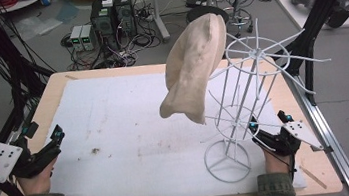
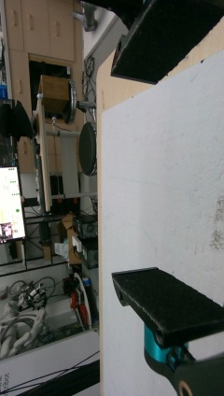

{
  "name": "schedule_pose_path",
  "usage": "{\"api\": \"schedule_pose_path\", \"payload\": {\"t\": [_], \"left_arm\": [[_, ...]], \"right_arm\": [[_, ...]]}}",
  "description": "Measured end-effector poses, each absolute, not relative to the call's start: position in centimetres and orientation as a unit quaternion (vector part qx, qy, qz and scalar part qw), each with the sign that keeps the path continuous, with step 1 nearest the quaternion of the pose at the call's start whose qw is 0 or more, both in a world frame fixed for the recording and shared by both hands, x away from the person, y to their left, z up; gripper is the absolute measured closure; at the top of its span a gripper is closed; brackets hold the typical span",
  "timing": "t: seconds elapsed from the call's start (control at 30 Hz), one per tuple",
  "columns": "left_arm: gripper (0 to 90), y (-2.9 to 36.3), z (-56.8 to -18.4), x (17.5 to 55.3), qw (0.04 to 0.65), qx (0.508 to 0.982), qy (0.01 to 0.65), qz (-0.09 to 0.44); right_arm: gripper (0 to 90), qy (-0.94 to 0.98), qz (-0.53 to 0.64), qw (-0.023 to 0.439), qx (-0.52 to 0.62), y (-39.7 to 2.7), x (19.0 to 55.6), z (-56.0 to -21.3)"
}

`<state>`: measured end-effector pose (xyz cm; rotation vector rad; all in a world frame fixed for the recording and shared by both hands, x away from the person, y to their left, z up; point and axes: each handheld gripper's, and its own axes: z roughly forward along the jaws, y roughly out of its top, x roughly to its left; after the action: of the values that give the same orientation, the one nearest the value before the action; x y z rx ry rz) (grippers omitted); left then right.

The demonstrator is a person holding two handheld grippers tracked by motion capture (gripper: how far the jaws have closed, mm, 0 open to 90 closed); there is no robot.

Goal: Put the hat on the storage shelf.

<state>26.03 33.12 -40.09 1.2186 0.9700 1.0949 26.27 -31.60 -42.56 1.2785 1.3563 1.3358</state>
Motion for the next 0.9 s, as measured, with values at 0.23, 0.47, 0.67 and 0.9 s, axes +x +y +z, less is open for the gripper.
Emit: {"api": "schedule_pose_path", "payload": {"t": [0.23,0.47,0.67,0.9], "left_arm": [[23.7,34.0,-41.4,25.3,0.566,0.512,0.435,0.478],[22.9,34.7,-42.6,24.6,0.550,0.510,0.456,0.480],[22.6,35.1,-43.6,24.0,0.535,0.513,0.475,0.474],[22.6,35.3,-44.3,23.8,0.527,0.514,0.488,0.469]], "right_arm": [[2.9,0.538,0.531,0.412,0.509,-31.6,26.3,-42.6],[2.9,0.538,0.530,0.412,0.509,-31.6,26.3,-42.6],[2.9,0.537,0.531,0.413,0.509,-31.6,26.3,-42.6],[2.9,0.537,0.533,0.410,0.509,-31.6,26.3,-42.6]]}}
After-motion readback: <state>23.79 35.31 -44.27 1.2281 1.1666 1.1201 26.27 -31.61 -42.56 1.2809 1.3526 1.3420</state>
